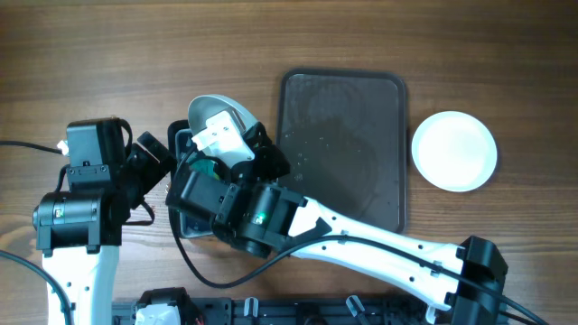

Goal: Clean dirty plates on tray and stack at the side
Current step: 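Lift the plate with the right gripper and tilt it over the sponge tray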

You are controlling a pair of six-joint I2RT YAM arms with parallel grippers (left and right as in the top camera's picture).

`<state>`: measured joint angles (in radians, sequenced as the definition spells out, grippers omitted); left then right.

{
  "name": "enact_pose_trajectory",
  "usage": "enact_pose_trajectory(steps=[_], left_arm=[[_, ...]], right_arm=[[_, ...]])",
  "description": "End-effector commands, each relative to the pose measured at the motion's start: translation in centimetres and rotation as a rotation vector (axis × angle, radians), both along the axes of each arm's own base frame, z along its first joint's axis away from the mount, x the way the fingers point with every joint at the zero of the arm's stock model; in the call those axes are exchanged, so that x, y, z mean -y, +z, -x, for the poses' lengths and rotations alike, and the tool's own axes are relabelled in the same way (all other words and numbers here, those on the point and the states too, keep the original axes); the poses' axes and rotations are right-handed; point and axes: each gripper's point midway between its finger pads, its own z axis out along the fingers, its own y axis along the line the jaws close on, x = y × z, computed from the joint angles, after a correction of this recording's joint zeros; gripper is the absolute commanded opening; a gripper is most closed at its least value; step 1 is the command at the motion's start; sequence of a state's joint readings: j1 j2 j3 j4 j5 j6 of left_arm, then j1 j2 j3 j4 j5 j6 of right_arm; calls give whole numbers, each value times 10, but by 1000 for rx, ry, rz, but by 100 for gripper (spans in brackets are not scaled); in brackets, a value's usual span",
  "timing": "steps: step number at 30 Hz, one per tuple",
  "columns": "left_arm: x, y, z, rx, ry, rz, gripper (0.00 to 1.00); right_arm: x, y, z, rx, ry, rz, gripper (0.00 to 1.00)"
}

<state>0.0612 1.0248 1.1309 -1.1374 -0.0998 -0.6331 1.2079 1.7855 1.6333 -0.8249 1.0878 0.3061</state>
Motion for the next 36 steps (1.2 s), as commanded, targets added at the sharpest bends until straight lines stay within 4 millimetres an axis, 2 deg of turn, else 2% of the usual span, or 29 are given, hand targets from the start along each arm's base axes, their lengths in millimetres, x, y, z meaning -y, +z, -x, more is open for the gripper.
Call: enact_pose_trajectory(steps=[1, 12, 27, 36], left_arm=[[-2, 4, -2, 7, -3, -6, 100], [-2, 4, -2, 7, -3, -6, 100], [-2, 4, -2, 7, -4, -6, 100], [-2, 4, -2, 7, -3, -6, 100]], right_arm=[[1, 14, -2, 58, -16, 48, 4], [1, 18, -3, 77, -12, 83, 4], [-16, 28, 0, 101, 64, 149, 4], [-13, 33, -2, 129, 37, 147, 4]])
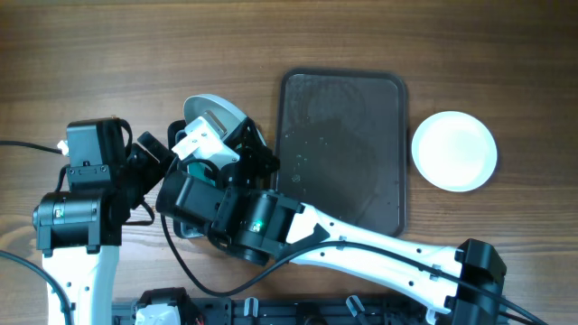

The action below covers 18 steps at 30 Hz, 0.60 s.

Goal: Clean dirty plates on tray and stack at the side
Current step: 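Lift the plate with the right gripper and tilt it over the sponge tray, then carry the plate right and place it on the side plate stack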

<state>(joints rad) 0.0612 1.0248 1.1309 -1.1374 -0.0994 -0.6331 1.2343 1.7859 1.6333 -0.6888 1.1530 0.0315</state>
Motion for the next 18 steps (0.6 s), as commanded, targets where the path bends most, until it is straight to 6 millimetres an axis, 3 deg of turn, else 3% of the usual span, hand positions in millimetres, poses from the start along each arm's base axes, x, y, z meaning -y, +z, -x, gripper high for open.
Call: enact_pose_trajectory(steps=[1, 4, 7, 10, 12, 14, 16, 18], left_arm=[[-2, 4, -2, 7, -3, -6, 100], [-2, 4, -2, 7, -3, -6, 100], [-2, 4, -2, 7, -3, -6, 100], [-2, 4, -2, 7, -3, -6, 100], [-2, 4, -2, 7, -3, -6, 100], [-2, 4, -2, 7, -3, -6, 100], [-2, 4, -2, 7, -3, -6, 100], [-2, 4, -2, 7, -3, -6, 100]], right_arm=[[6, 16, -5, 69, -58, -8, 4], [10, 6, -19, 17, -65, -61, 4], [4, -47, -37, -323, 17, -281, 4], [18, -83, -54, -677, -17, -584, 4], [29, -80, -64, -882, 53, -771, 5], [62, -59, -83, -978, 88, -963, 4], [112, -40, -104, -971, 35, -1102, 4], [198, -35, -124, -871, -168, -1166, 4]])
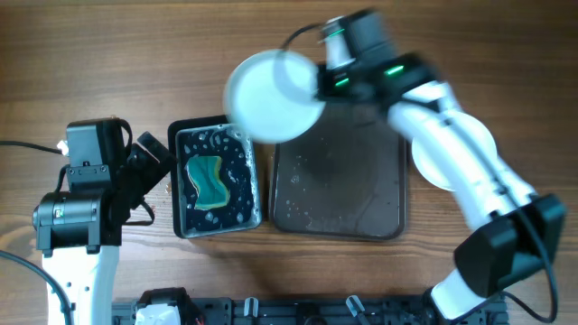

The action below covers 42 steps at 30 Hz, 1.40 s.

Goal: Clean dirty plates on tray and stack at the side
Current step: 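Carry the plate right and place it on the side plate stack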

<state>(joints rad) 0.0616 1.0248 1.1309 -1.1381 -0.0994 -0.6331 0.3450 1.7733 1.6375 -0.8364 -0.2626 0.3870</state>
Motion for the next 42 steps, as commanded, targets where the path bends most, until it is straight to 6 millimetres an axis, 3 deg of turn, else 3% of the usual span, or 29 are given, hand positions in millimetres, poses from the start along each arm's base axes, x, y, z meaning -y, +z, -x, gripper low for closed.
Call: enact_pose_trajectory(steps=[1, 3, 5, 8, 10, 14, 17, 21, 22, 23, 24, 25, 27, 29, 32, 33, 36, 37, 38, 40, 42], left_arm=[[-2, 4, -2, 8, -3, -6, 100], [-2, 4, -2, 8, -4, -6, 100], [-2, 4, -2, 8, -3, -6, 100], [-2, 4, -2, 8, -4, -6, 100], [-2, 4, -2, 8, -4, -6, 100], [-2, 4, -2, 8, -4, -6, 100], [-2, 4, -2, 8, -4, -6, 100], [-2, 4, -2, 8, -4, -6, 100], [-2, 4, -2, 8, -4, -6, 100], [-2, 4, -2, 8, -4, -6, 100], [-2, 4, -2, 8, -4, -6, 100], [-2, 4, -2, 8, -4, -6, 100], [-2, 4, -2, 8, -4, -6, 100], [-2, 4, -2, 8, -3, -6, 100], [-2, 4, -2, 8, -4, -6, 100], [-2, 4, -2, 8, -4, -6, 100], [-2, 4, -2, 8, -4, -6, 100], [-2, 4, -2, 8, -4, -6, 100], [-2, 4, -2, 8, -3, -6, 100], [-2, 4, -2, 8, -4, -6, 100], [-2, 4, -2, 8, -4, -6, 100]], right_arm=[[88, 46, 1, -22, -191, -142, 4], [169, 25, 7, -95, -404, -25, 4], [226, -4, 23, -179, -560, 44, 4], [272, -55, 54, -316, -717, 46, 4], [305, -98, 88, -424, -870, 58, 4], [322, -127, 124, -518, -924, 50, 4], [333, -129, 132, -526, -935, 116, 4], [332, -130, 138, -554, -945, 126, 4], [334, -131, 145, -581, -974, 148, 8], [337, -131, 152, -604, -1002, 173, 28], [336, -129, 156, -613, -1001, 182, 40], [335, -126, 158, -611, -995, 184, 43], [331, -107, 159, -559, -976, 180, 45], [315, -78, 148, -442, -883, 128, 46], [250, -16, 133, -188, -573, -56, 46], [201, 26, 138, -20, -344, -144, 45], [133, 83, 171, 226, -10, -198, 46], [113, 98, 188, 301, 97, -205, 51], [101, 109, 204, 344, 146, -209, 65], [95, 120, 227, 397, 143, -187, 100], [97, 122, 241, 407, 109, -178, 100]])
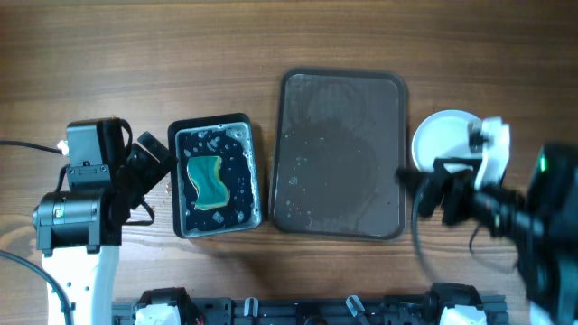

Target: Clean dirty plates on tray and stack at the side

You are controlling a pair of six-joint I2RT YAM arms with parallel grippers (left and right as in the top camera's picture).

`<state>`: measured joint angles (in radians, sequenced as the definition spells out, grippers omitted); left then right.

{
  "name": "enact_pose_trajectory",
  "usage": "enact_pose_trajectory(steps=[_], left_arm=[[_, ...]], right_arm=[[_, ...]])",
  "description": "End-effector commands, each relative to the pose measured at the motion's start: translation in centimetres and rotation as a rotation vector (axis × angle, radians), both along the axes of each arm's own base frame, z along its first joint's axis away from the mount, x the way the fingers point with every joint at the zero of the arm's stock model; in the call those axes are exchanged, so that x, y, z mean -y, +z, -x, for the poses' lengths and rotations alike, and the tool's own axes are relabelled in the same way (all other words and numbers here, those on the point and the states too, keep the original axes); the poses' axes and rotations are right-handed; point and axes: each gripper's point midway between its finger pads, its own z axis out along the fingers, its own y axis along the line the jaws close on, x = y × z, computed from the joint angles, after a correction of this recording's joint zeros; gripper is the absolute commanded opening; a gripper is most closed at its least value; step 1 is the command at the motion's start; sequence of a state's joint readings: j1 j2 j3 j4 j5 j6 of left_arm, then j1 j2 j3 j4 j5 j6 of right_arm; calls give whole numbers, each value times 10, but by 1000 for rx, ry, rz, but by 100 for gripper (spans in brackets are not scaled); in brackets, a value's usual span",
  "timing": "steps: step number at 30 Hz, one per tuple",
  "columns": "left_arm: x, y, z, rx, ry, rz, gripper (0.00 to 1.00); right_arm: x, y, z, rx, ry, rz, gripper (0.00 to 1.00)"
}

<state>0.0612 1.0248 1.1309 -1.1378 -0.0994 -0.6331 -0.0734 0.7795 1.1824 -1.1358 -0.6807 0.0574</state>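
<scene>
White plates [449,137] lie stacked on the wood to the right of the dark tray [341,108]; I cannot tell how many. The tray is wet and carries no plate. My right gripper [440,204] is blurred at the stack's near edge, its two dark fingers [426,200] apart with nothing between them. A black tub [255,181] of soapy water holds a green sponge [206,181]. My left gripper [153,162] rests by the tub's left wall; its jaws are too dark to read.
The left arm's body [77,212] fills the near left. A dark cable [417,244] curves down from the right gripper toward the front edge. A black rail [298,311] runs along the table's front.
The right arm held a white plate above the tray's far left corner. Now the arm is at the near right, beside the plate stack, with no plate in it. The left arm is unchanged.
The right arm reached across over the tub with a white plate tilted at the tub's far end, and stayed there at the second moment. Then it held the plate up over the tray's far left. Now white plates lie at the right and the gripper is free.
</scene>
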Motion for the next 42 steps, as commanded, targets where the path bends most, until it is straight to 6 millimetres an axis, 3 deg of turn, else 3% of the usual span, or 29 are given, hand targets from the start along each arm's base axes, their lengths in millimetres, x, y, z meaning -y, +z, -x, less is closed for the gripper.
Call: enact_pose_trajectory(steps=[1, 7, 12, 15, 20, 26, 30, 42], left_arm=[[-2, 4, -2, 7, -3, -6, 100], [-2, 4, -2, 8, -3, -6, 100], [-2, 4, -2, 7, -3, -6, 100], [-2, 4, -2, 7, -3, -6, 100], [-2, 4, -2, 7, -3, -6, 100], [-2, 4, -2, 7, -3, -6, 100], [-2, 4, -2, 8, -3, -6, 100], [-2, 4, -2, 7, -3, -6, 100]], right_arm=[[-6, 13, 28, 45, 8, -26, 100], [-6, 17, 39, 62, -8, -36, 100], [31, 13, 7, 208, -162, 189, 100], [31, 15, -13, 426, -121, 295, 100], [27, -30, -19, 611, -107, 336, 100], [27, -101, -21, 725, -136, 311, 100], [26, -123, -34, 802, -154, 292, 100], [26, -130, -38, 840, -160, 292, 100]])
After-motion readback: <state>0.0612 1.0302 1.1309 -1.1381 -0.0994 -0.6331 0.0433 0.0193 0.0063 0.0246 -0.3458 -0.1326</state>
